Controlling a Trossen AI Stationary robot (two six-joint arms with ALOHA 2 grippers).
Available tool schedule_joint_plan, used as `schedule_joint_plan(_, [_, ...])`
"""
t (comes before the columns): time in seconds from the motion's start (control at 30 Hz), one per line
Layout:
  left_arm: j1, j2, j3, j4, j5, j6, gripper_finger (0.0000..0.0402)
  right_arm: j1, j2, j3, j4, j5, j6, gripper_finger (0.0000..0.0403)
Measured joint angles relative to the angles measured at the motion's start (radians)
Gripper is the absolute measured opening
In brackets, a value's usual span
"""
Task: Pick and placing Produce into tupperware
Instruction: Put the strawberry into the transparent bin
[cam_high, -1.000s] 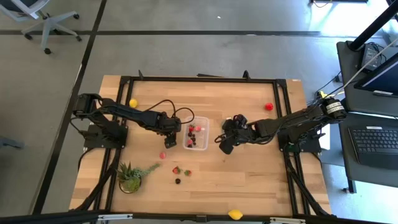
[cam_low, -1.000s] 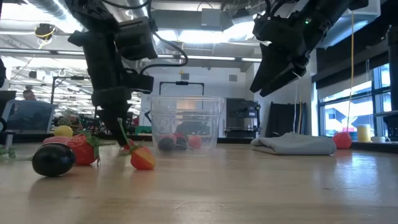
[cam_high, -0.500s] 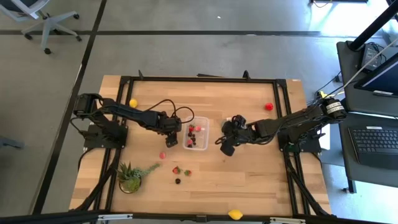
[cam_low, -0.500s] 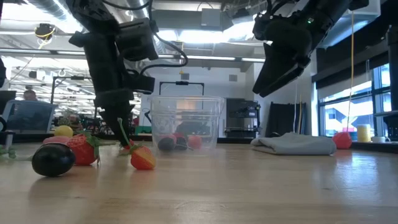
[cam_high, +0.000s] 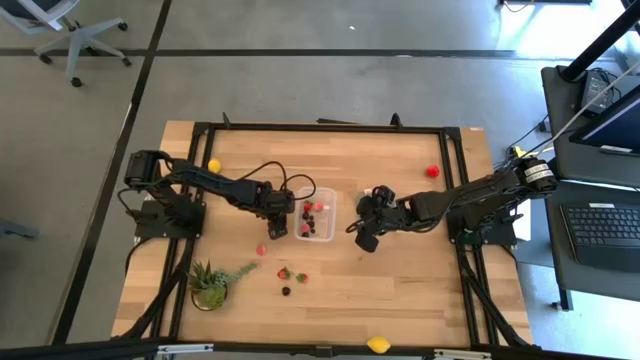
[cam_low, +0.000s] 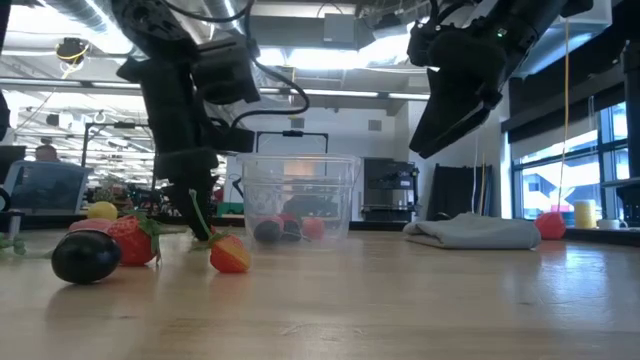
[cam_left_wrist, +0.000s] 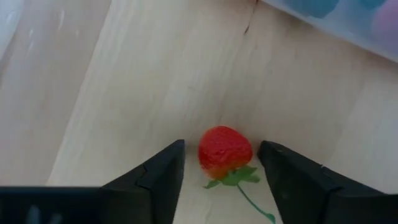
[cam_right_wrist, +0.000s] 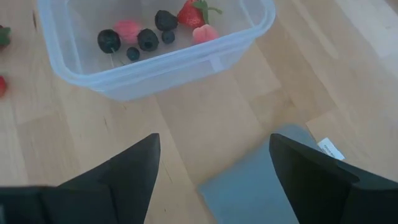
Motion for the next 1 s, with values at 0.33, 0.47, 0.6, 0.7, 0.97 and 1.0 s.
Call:
schedule_joint_plan(0.33, [0.001, -0.034, -0.004, -0.004, -0.008, 0.023, 0.0099, 0.000, 0.000, 0.000, -0.003, 0.000, -0.003, 0.0303])
schedule_joint_plan(0.47, [0.001, -0.034, -0.004, -0.005, -0.011, 0.022, 0.0099, 0.000, 0.000, 0.000, -0.003, 0.000, -0.010, 0.0303])
schedule_joint_plan(0.6, [0.013, -0.047, 0.021, -0.091, 0.001, 0.008, 0.0099, 0.000, 0.000, 0.000, -0.004, 0.000, -0.025, 0.0303])
schedule_joint_plan(0.7, [0.028, -0.064, 0.100, -0.221, -0.012, 0.010, 0.0099, 0.000, 0.000, 0.001, -0.010, 0.000, -0.025, 0.0303])
schedule_joint_plan(0.97, [0.061, -0.151, 0.322, -0.271, -0.073, 0.066, 0.0099, -0.002, -0.011, 0.001, -0.028, -0.015, -0.046, 0.0303])
schedule_joint_plan(1.0, [0.062, -0.149, 0.339, -0.246, -0.066, 0.073, 0.0099, -0.002, -0.015, 0.001, -0.023, -0.016, -0.049, 0.0303])
